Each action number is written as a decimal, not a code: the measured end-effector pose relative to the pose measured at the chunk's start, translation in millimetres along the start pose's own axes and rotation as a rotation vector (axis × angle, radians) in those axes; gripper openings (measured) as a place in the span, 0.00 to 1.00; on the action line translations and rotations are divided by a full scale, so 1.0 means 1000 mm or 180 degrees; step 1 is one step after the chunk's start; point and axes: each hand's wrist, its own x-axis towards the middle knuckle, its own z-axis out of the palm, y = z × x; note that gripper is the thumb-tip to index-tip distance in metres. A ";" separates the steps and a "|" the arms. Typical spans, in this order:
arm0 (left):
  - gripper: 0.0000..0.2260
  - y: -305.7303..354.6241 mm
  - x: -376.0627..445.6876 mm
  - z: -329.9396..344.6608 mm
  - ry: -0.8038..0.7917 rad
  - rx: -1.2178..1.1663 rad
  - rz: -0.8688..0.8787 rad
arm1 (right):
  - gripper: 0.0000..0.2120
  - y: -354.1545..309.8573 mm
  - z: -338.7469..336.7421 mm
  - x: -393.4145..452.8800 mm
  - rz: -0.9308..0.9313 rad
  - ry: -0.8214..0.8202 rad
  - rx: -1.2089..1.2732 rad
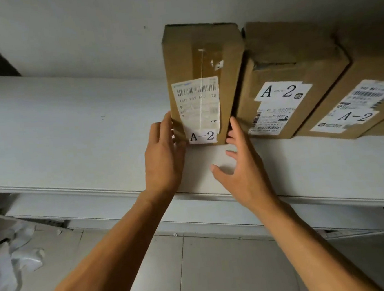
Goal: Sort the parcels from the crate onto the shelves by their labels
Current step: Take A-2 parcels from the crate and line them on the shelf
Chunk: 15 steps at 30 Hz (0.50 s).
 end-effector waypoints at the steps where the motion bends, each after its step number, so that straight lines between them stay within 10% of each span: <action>1: 0.27 -0.001 0.003 0.002 -0.0024 -0.0063 0.0011 | 0.49 0.001 0.001 -0.001 -0.0050 -0.0011 0.0019; 15: 0.35 -0.007 0.024 -0.010 -0.0935 0.0273 0.0168 | 0.42 -0.015 0.012 0.011 0.0001 0.0012 -0.0799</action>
